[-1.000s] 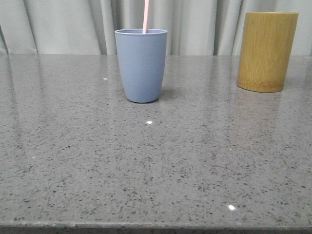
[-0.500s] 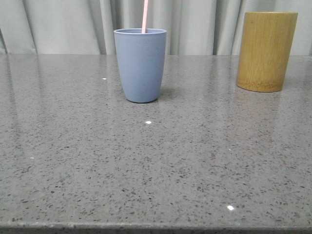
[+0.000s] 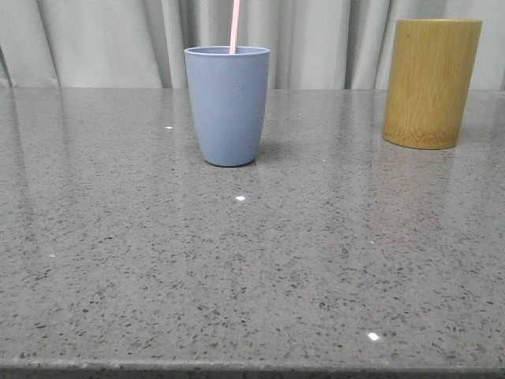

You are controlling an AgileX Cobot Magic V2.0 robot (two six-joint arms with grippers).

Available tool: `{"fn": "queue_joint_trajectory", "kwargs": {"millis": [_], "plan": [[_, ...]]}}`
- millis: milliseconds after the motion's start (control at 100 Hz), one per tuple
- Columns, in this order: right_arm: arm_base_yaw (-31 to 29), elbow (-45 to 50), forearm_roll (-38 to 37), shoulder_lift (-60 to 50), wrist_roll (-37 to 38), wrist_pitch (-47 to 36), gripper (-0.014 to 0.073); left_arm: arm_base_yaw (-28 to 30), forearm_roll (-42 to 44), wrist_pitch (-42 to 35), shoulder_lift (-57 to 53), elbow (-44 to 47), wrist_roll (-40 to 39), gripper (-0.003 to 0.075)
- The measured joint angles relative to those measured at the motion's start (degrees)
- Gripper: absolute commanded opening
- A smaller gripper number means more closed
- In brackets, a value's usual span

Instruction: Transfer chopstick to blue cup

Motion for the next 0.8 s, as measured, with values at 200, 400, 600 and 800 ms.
{"fn": "queue_joint_trajectory", "kwargs": {"millis": [200, 400, 600, 800], "plan": [[-0.18, 0.0, -1.95, 0.0, 0.0, -0.09, -0.0067, 0.0, 0.0, 0.0, 0.0, 0.0, 0.0, -0.0019], [-7.45, 2.11, -2.5, -0.8, -0.21, -4.58, -0.0067, 0.0, 0.0, 0.0, 0.0, 0.0, 0.0, -0.0019], [-18.51, 12.02, 4.19, -7.86, -3.51, -19.87, -0.0067, 0.0, 0.0, 0.0, 0.0, 0.0, 0.0, -0.0019], [-22.47, 22.63, 11.1, -16.88, -12.6, -28.04, -0.0067, 0.0, 0.0, 0.0, 0.0, 0.0, 0.0, -0.0019]]}}
